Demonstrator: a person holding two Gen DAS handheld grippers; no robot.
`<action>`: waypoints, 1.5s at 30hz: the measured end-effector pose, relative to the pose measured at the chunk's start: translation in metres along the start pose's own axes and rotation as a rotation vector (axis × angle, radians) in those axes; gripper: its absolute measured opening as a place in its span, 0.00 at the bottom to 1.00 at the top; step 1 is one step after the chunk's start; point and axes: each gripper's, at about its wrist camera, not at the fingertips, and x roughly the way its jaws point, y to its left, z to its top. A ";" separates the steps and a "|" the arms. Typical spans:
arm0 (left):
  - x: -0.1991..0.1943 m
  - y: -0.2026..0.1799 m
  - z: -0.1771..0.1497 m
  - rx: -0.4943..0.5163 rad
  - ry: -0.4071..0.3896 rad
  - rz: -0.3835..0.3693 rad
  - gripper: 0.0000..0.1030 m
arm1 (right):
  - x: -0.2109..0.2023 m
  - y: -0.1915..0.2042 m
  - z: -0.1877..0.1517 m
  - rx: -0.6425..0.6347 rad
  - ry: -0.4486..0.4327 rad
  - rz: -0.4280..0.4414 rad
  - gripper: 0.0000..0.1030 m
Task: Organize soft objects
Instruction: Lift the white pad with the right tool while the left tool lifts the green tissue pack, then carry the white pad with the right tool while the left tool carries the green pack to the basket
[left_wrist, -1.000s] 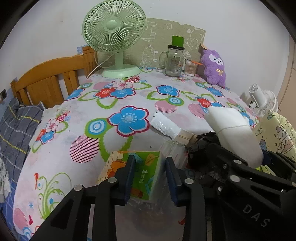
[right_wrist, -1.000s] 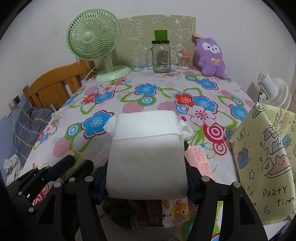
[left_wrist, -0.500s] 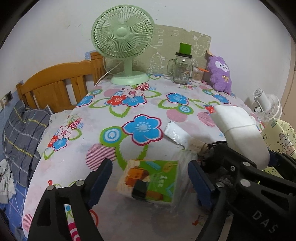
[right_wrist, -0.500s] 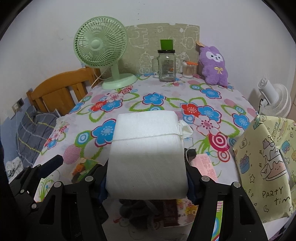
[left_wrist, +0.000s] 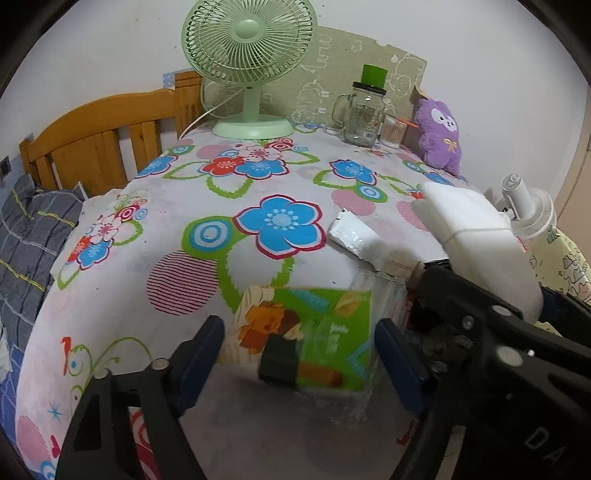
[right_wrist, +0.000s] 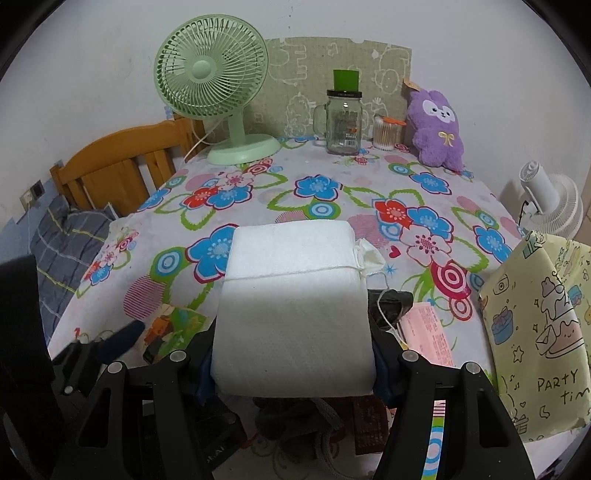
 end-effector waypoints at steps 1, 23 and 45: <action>-0.001 -0.001 0.000 -0.001 -0.002 -0.005 0.76 | 0.001 0.000 0.000 0.000 0.002 -0.001 0.66; -0.056 -0.041 0.015 0.043 -0.102 0.026 0.66 | -0.042 -0.027 0.007 0.021 -0.064 0.032 0.66; -0.111 -0.111 0.038 0.108 -0.187 0.046 0.66 | -0.118 -0.076 0.028 0.003 -0.170 0.025 0.66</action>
